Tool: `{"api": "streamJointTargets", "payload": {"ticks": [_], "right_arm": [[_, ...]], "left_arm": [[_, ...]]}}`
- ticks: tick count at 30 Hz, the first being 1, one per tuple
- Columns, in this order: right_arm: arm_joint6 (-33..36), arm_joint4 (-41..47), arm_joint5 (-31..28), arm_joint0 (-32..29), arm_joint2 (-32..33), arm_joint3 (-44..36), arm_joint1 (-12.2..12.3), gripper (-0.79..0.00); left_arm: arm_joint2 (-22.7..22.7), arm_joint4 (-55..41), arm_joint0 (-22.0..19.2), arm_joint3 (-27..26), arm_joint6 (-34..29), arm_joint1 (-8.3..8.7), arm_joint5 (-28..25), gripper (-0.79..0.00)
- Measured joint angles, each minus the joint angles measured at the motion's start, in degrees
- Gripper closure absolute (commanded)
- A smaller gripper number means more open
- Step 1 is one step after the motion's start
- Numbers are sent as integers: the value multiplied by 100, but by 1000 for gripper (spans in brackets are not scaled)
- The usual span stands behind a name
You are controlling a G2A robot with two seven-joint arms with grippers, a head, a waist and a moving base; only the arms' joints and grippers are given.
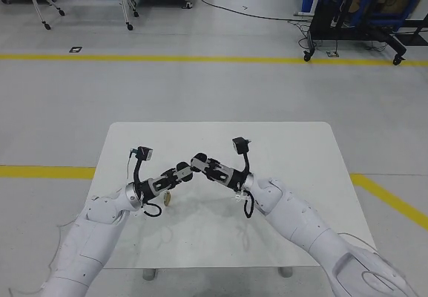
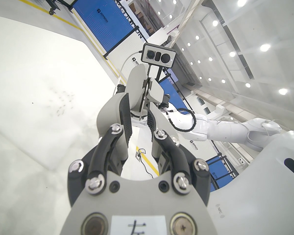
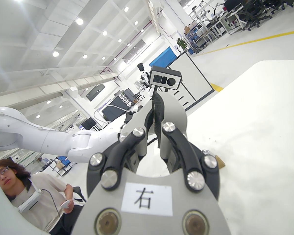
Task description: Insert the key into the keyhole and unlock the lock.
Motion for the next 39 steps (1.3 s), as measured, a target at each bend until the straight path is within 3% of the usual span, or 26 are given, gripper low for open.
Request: {"api": "streamJointTargets", "payload": {"ticks": [3,7,19,20,22,39], "right_arm": [[26,-1,0,-25,60,-14,12,0],[69,-54,0,-35,104,26,14,0],[18,-316,0,-34,127,151,-26,0],[21,-335,0,-40,127,154,-25,-105],[28,-363,0,-55,128,164,-23,-785],[159,-135,0,-147,296,2,58,-785]], "left_arm": [[6,5,2,-4,18,7,11,-92],[11,18,4,-10,47,17,27,-3],[23,224,14,-77,279,38,195,0],[26,230,15,-83,283,39,199,0],[37,236,14,-92,285,42,195,0],[-168,-162,38,-20,187,121,177,0]]}}
